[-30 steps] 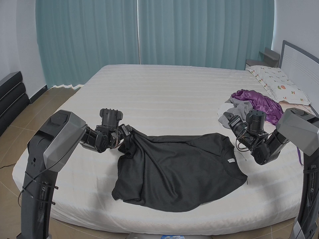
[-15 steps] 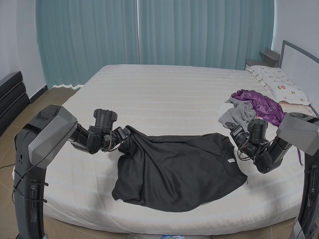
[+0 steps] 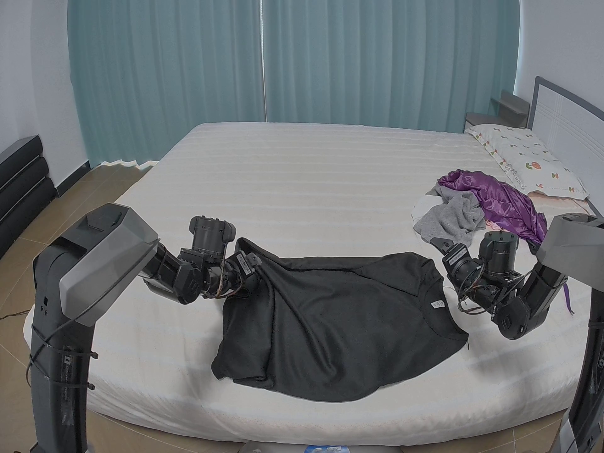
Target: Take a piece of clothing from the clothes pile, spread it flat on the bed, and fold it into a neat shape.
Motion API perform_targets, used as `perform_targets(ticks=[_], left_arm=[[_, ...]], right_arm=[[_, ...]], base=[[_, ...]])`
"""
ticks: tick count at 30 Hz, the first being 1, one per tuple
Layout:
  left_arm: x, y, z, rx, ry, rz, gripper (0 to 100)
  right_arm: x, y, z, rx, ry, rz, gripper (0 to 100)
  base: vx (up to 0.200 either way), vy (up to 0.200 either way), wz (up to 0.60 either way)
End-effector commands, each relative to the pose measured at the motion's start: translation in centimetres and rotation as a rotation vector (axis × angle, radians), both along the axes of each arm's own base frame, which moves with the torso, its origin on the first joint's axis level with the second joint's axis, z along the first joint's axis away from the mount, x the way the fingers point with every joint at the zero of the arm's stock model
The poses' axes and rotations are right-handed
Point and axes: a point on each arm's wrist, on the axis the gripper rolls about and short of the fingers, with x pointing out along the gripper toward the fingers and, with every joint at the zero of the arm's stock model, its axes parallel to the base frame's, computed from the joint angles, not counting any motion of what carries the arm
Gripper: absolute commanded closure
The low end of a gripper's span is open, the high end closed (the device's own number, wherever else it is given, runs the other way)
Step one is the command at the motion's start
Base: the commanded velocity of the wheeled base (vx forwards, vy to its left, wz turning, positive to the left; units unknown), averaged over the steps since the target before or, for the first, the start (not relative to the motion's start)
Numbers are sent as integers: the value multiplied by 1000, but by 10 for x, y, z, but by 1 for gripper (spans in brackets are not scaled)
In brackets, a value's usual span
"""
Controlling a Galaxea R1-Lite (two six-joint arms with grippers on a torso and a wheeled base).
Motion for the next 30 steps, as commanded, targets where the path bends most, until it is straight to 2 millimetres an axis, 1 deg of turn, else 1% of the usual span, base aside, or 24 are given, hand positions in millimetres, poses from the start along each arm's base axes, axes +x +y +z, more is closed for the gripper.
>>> perform_targets(ticks=[1,5,8,9,14,17,20,25,26,30], left_arm=[[2,-6,-13,7,18,-10,100],[10,-4,-17,5,7,8,100],[13,0,-20,13,7,25,100],[15,4,-22,26,4,51,100],[24,16,-14,36,-29,103,100],[31,23,-6,29,-63,125,100],[41,29,5,25,-112,157,100],[63,37,12,35,-189,217,100],[70,40,12,43,-210,233,100],[89,44,4,85,-269,298,100]], right_arm=[[-4,1,5,2,-6,5,0],[-4,1,3,1,-1,3,0],[-4,0,3,1,-1,2,0],[-4,0,3,1,-1,2,0],[-4,0,3,3,-1,1,0],[-4,-1,3,3,-1,0,0],[-4,-1,3,3,-1,0,0],[-4,-1,3,3,-1,-2,0],[-4,-1,2,3,1,-2,0],[-2,-2,2,2,-1,-6,0]], base=[[0,0,0],[0,0,0],[0,0,0],[0,0,0],[0,0,0],[0,0,0],[0,0,0],[0,0,0],[0,0,0],[0,0,0]])
